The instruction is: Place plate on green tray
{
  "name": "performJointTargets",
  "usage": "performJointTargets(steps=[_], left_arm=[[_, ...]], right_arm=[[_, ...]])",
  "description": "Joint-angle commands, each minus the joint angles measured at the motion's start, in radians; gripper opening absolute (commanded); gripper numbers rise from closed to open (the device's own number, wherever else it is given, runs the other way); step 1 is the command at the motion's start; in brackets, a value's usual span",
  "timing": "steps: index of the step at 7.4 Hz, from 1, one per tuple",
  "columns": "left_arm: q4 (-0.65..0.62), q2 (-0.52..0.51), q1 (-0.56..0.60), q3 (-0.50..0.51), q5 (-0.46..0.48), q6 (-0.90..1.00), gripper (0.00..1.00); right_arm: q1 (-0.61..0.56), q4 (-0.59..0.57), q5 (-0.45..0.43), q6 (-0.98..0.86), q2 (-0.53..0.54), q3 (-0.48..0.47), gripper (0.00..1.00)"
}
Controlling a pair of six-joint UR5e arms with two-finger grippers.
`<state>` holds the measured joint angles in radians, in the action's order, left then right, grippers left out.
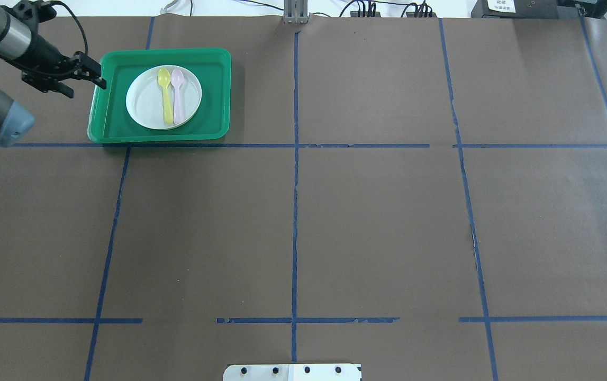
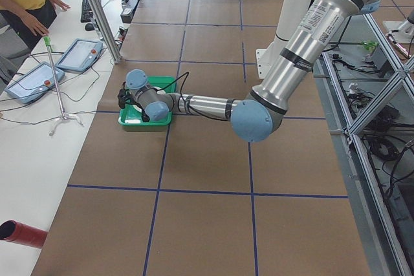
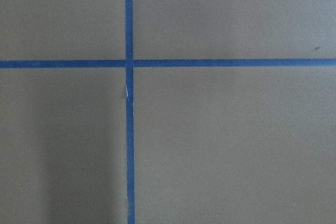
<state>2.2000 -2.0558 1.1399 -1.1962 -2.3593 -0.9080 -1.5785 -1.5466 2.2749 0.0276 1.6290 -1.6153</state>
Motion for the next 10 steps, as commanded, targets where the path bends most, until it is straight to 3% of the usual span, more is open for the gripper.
performJointTargets(steps=[1, 3, 5, 8, 10], left_arm=[[-0.332, 0.148, 0.091, -0.286, 0.000, 0.285, 1.00], [-0.542, 0.346, 0.214, -0.495, 0.009, 0.621, 1.00], [-0.554, 0.562, 0.329, -0.591, 0.006, 0.814, 1.00], [-0.551, 0.696, 0.402, -0.594, -0.002, 0.875, 1.00], [-0.549, 0.726, 0.450, -0.600, 0.000, 0.988, 1.00]], right_arm=[[0.000, 0.000, 0.001, 0.000, 0.000, 0.000, 1.00], [0.000, 0.000, 0.000, 0.000, 0.000, 0.000, 1.00], [0.000, 0.000, 0.000, 0.000, 0.000, 0.000, 1.00], [0.000, 0.000, 0.000, 0.000, 0.000, 0.000, 1.00], [0.000, 0.000, 0.001, 0.000, 0.000, 0.000, 1.00]])
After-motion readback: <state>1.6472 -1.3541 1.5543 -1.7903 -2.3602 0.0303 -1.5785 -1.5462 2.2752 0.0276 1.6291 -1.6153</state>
